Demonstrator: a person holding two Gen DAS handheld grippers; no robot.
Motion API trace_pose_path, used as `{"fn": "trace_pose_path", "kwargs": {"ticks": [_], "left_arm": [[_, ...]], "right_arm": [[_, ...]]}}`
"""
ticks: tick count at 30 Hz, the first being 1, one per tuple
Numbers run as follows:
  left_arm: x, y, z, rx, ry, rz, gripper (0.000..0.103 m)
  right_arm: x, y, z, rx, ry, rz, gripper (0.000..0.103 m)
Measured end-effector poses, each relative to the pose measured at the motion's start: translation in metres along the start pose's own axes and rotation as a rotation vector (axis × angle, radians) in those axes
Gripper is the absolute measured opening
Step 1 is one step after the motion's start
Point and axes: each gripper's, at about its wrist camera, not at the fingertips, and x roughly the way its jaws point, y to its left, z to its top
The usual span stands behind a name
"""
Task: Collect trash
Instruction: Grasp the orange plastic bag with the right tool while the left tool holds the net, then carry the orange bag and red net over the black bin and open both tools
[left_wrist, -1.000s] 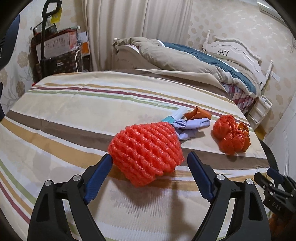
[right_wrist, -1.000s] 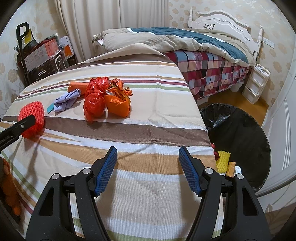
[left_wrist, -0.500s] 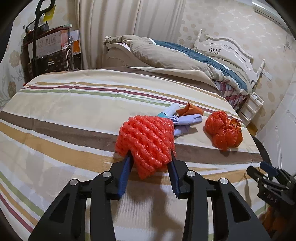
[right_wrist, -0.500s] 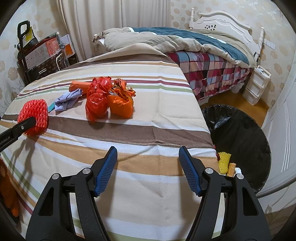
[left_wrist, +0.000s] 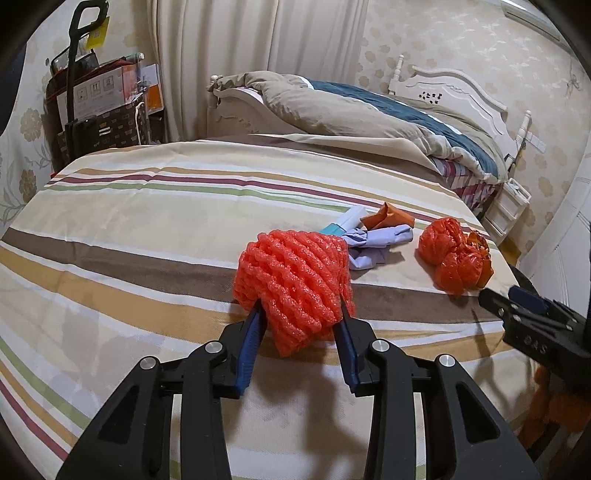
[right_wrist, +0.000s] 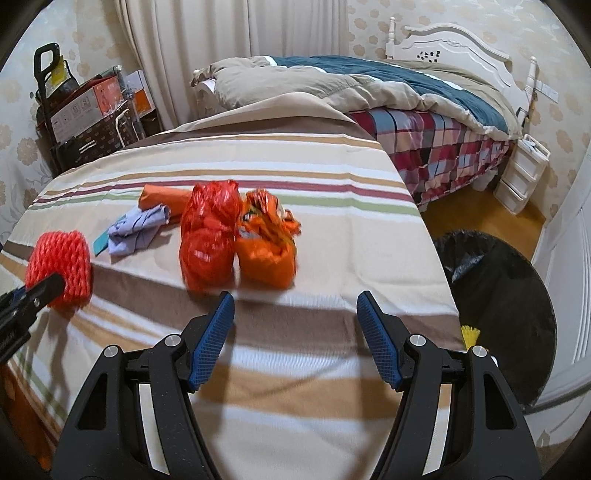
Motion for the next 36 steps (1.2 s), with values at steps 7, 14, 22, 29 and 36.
{"fn": "trace_pose_path", "kwargs": {"ticks": [7, 14, 22, 29, 36], "left_arm": [[0.001, 0.002, 0.001, -0.001, 0.001, 0.001, 0.038], [0.002, 0.004, 0.001, -0.005, 0.000, 0.004, 0.038], [0.001, 0.003, 0.002, -0.006, -0.005, 0.001, 0.038], [-0.008, 0.002, -0.001, 0.000, -0.023, -0.019, 0.038], [-0.019, -0.013, -0.009, 0.014, -0.037, -0.048, 0.038]], "right_arm": [[0.010, 0.005, 0.014, 0.000, -0.009, -0.002, 0.066], [0.019, 0.014, 0.022, -0.023, 0.002, 0.011, 0.048], [0.014, 0.008, 0.015, -0.005, 0.012, 0.039, 0.035], [0.000, -0.003, 0.001, 0.017, 0.003, 0.038, 0.035], [-0.021, -0.012, -0.015, 0.028, -0.018, 0.034, 0.035]]}}
